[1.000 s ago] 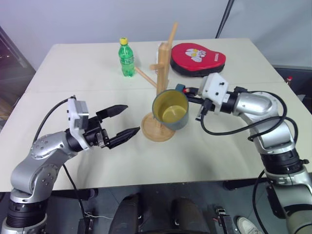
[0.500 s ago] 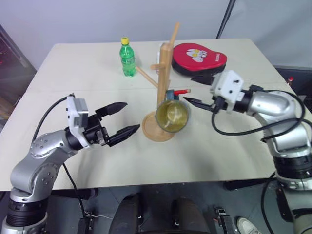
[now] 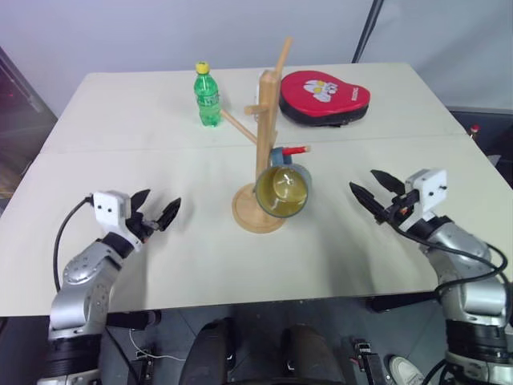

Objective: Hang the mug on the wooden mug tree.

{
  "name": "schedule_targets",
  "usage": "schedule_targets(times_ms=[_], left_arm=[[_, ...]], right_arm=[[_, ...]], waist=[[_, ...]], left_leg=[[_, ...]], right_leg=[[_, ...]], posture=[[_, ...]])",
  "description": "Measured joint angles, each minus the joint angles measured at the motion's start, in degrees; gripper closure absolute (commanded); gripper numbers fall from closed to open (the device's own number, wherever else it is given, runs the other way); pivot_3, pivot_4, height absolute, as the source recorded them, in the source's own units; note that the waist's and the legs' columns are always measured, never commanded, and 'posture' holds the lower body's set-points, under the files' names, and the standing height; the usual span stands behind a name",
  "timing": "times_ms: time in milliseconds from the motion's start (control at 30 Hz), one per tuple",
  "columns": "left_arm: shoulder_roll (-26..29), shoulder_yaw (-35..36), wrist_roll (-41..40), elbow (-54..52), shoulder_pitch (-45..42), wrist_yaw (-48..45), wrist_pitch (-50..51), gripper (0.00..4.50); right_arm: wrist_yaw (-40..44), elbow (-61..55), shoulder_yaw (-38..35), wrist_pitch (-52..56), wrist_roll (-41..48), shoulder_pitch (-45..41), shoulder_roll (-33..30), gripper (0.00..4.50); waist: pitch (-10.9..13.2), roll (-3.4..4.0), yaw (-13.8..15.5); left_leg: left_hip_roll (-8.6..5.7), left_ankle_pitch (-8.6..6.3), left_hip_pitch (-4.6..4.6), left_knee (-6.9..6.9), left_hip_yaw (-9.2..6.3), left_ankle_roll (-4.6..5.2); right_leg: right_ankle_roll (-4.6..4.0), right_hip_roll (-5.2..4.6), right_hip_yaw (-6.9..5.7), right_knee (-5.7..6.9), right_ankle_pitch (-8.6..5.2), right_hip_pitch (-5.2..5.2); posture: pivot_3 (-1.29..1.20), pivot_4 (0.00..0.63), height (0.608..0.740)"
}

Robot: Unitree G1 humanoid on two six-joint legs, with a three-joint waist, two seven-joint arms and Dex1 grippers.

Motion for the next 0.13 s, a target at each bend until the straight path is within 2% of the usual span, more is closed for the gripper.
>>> schedule_targets(times_ms=[133], left_arm=[[-1.2,0.1,1.8,0.0,1.4,1.7,-2.3,0.00]], right_arm=[[-0.5,2.7,0.6,-3.1,-0.2,0.3,1.5,1.58]], waist=[[0.0,0.00,0.0]], left_leg=[[0.00,-0.01,0.00,-0.02,-0.01,-0.01]], right_leg=[[0.00,-0.02,0.01,-0.01,0.00,-0.01]], posture=[[0.00,0.150,0.740]])
